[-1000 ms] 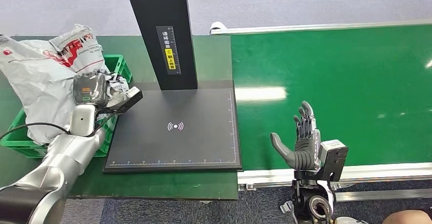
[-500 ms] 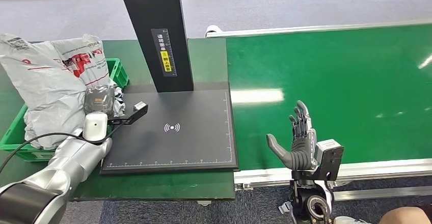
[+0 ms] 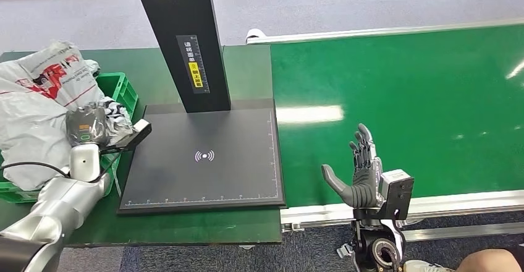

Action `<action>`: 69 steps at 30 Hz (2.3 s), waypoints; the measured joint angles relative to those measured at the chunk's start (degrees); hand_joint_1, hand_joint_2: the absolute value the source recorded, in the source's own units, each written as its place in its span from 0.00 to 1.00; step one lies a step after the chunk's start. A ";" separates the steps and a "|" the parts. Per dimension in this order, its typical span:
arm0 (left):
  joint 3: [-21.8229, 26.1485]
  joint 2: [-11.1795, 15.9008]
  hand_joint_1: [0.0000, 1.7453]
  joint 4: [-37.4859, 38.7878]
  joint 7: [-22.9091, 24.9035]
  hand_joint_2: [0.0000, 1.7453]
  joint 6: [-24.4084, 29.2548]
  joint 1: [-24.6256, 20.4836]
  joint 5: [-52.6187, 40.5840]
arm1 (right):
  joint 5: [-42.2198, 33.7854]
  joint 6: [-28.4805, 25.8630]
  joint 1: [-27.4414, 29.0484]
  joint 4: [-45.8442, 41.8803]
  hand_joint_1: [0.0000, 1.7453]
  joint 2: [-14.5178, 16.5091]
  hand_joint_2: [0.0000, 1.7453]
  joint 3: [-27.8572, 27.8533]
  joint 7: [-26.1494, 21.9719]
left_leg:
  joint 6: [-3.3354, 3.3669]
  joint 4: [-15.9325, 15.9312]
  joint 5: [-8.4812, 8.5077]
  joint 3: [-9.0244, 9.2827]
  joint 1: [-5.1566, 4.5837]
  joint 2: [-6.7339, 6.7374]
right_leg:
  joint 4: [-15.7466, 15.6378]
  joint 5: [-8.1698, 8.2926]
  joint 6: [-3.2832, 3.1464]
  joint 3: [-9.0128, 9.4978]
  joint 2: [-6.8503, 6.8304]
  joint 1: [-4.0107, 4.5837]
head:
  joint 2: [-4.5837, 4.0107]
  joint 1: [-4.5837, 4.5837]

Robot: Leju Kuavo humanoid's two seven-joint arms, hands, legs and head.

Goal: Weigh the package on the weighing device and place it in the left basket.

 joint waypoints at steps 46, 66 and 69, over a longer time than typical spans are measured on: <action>6.89 0.64 1.00 3.34 0.23 1.00 -10.56 0.25 -0.87 | 0.09 -0.75 -0.58 -0.96 0.00 -0.14 1.00 0.73 -0.11 | 0.00 -0.01 0.06 0.27 -0.15 -0.47 | -0.03 -0.03 0.04 0.09 -0.49 -0.17 | 0.00 -0.01; 9.53 -0.63 0.00 3.81 -10.91 1.00 -3.52 0.72 3.67 | 0.03 -0.79 -0.05 -1.27 0.00 -0.21 1.00 0.65 -0.21 | 0.06 -0.01 0.22 0.51 -0.16 -0.95 | -0.04 -0.05 0.06 0.41 -0.88 -0.19 | 0.01 -0.01; 11.19 -0.89 0.00 3.77 -16.78 0.75 -3.07 0.76 4.88 | -0.25 -0.97 0.13 -1.27 0.00 -0.27 1.00 0.55 -0.72 | 0.07 0.00 0.26 0.43 -0.18 -1.07 | -0.04 -0.06 0.07 0.39 -1.06 -0.20 | 0.01 -0.01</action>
